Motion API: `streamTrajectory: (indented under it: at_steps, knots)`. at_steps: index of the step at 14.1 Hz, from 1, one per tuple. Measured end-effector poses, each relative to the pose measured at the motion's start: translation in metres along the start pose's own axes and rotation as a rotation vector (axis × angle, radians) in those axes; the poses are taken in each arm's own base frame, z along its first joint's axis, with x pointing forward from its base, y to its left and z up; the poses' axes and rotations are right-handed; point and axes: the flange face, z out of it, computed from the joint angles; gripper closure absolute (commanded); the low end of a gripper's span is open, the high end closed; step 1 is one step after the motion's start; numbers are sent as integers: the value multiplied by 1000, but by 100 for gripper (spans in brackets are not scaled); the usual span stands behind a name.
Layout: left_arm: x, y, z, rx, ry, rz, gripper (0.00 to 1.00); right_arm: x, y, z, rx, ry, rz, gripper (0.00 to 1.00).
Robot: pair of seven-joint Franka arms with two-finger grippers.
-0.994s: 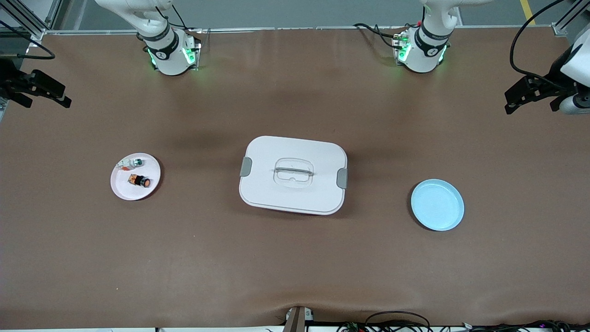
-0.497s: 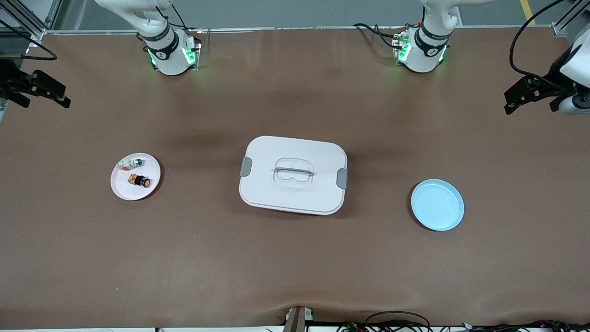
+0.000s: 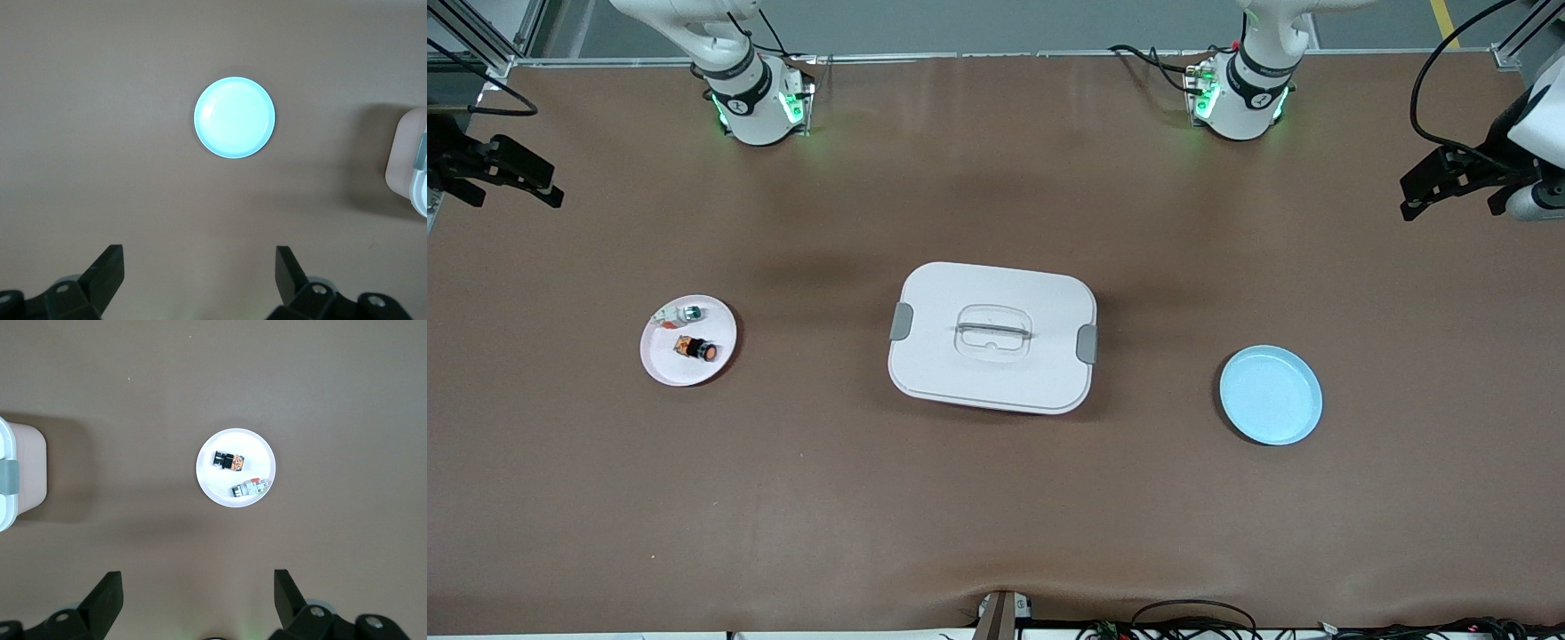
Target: Transfer orange switch to right arm and place
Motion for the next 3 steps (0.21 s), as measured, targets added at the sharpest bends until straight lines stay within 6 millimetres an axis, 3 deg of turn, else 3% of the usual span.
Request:
streamTrajectory:
  at_steps: [3]
  knots:
    - [0, 1, -4, -1, 9, 2, 0, 0, -2, 0, 24, -1, 1, 0]
